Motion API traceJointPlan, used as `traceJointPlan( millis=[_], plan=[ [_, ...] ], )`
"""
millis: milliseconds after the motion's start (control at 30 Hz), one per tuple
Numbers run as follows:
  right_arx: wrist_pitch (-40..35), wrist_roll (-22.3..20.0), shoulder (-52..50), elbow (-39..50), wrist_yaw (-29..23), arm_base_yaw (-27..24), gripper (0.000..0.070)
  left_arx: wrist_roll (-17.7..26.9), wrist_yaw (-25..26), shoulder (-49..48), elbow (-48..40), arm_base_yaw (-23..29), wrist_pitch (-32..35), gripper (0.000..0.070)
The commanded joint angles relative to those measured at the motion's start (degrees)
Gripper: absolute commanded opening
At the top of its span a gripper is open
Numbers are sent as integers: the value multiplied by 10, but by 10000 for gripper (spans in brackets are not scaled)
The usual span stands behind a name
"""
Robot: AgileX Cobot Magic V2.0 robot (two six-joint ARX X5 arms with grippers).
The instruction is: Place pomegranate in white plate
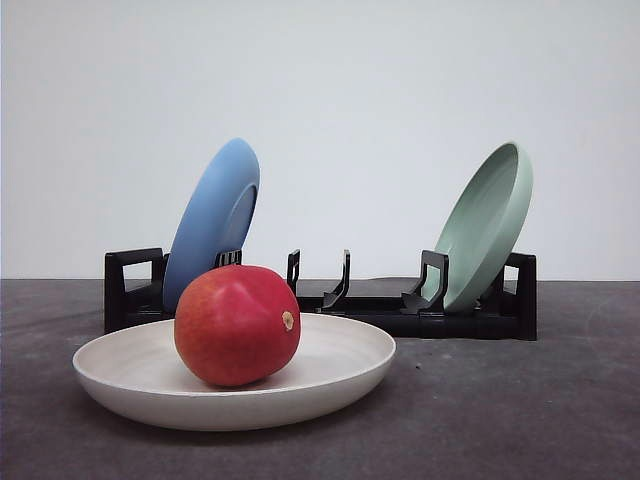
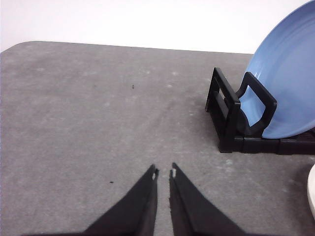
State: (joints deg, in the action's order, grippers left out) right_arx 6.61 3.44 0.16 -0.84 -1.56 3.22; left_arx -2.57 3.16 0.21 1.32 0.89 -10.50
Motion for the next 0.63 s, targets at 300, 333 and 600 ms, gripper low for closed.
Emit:
traceJointPlan(
  millis=[300, 333, 600],
  plan=[
    [-6, 6, 0, 2, 0, 0, 40, 4, 0, 0, -6, 1, -1, 26],
    [-6, 6, 0, 2, 0, 0, 40, 4, 0, 0, -6, 1, -1, 26],
    [-6, 6, 0, 2, 0, 0, 41, 4, 0, 0, -6, 1, -1, 26]
  ],
)
